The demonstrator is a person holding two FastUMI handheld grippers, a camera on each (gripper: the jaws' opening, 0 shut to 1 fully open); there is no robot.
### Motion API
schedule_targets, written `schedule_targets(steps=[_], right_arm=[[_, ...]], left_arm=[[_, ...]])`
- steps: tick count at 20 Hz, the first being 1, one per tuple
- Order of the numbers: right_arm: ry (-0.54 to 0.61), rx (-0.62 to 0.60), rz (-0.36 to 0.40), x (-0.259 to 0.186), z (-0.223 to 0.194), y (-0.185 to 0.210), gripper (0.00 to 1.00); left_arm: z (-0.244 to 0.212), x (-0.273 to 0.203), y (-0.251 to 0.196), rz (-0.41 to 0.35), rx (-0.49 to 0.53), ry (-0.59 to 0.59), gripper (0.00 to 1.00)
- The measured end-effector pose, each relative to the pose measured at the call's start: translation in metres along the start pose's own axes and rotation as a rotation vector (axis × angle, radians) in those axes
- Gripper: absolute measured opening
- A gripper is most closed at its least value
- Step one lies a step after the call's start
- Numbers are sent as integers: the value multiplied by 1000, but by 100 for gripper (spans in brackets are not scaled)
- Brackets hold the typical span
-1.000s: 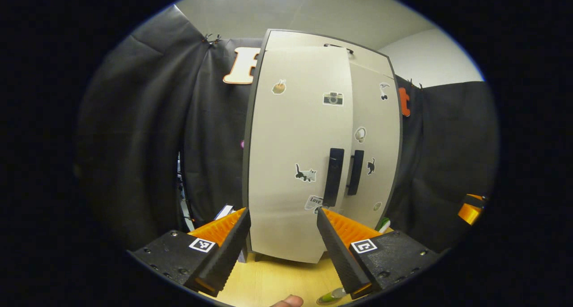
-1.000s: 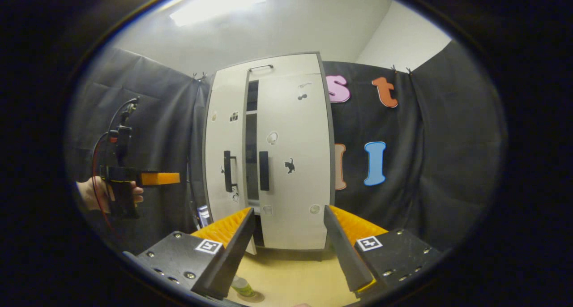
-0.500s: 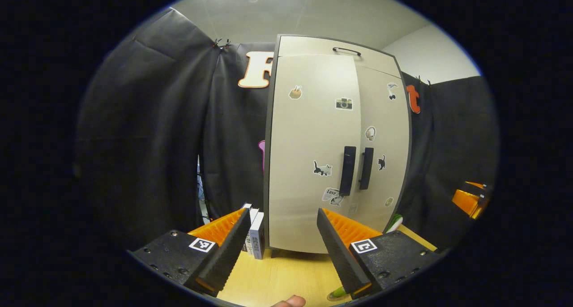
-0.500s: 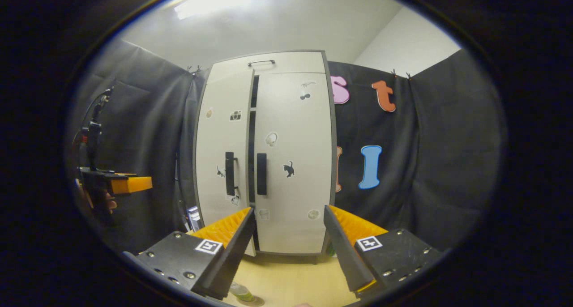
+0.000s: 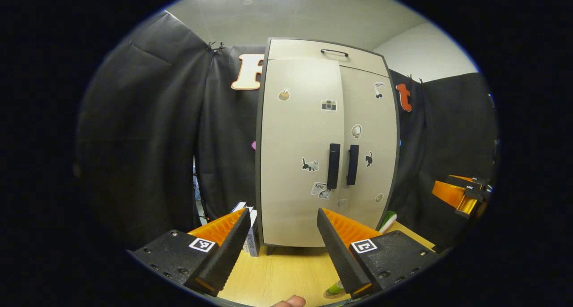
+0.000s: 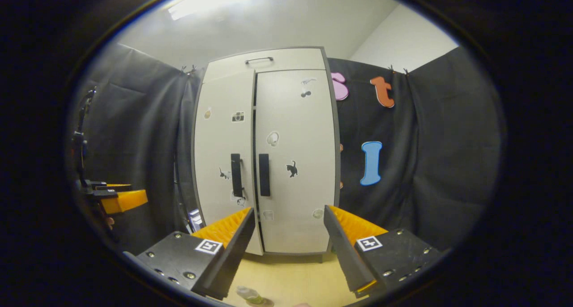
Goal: Grasp the bottle in the cabinet with the left hand and place it on the coaster, then close the right door with the right hand and the left door with the left hand.
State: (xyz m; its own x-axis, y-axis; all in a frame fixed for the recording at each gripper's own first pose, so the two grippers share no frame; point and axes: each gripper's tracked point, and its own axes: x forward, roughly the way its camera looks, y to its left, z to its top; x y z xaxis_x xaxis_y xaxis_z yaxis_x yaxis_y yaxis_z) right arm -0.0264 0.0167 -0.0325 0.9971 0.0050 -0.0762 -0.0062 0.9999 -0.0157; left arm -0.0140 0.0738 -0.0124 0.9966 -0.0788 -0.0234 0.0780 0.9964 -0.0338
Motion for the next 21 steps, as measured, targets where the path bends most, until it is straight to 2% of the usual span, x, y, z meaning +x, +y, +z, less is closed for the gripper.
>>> schedule_targets(steps=[4, 7, 8, 10, 12, 13, 15, 16, 17, 18, 19, 21], right_arm=[[-1, 19, 41, 1, 3, 8, 89], [7, -4, 21, 4, 0, 3, 89], [13, -14, 14, 5, -2, 2, 93], [21, -23, 20, 7, -6, 4, 89], [16, -38, 33, 7, -8, 7, 89], [10, -46, 38, 6, -8, 9, 93], [6, -60, 48, 7, -11, 14, 89], [2, -63, 52, 7, -12, 15, 89], [-4, -64, 58, 7, -12, 17, 89], [-10, -63, 64, 8, -11, 19, 89], [-21, -61, 67, 8, -11, 20, 93], [-24, -58, 70, 9, -12, 22, 93]], left_arm=[[2, -1, 1, 3, 45, -26, 94], [4, -2, -1, 0, 26, -29, 95], [5, -1, -1, -2, 21, -30, 94], [7, 1, -2, -7, 20, -38, 94], [6, 1, -4, -15, 30, -37, 95], [7, 0, -5, -25, 32, -41, 95], [11, 1, -10, -43, 25, -57, 95], [12, -1, -11, -49, 19, -60, 94], [12, -1, -15, -63, 13, -61, 89], [12, -1, -17, -71, 8, -60, 94], [13, 1, -19, -77, 6, -64, 94], [11, 4, -19, -77, 11, -62, 95]])
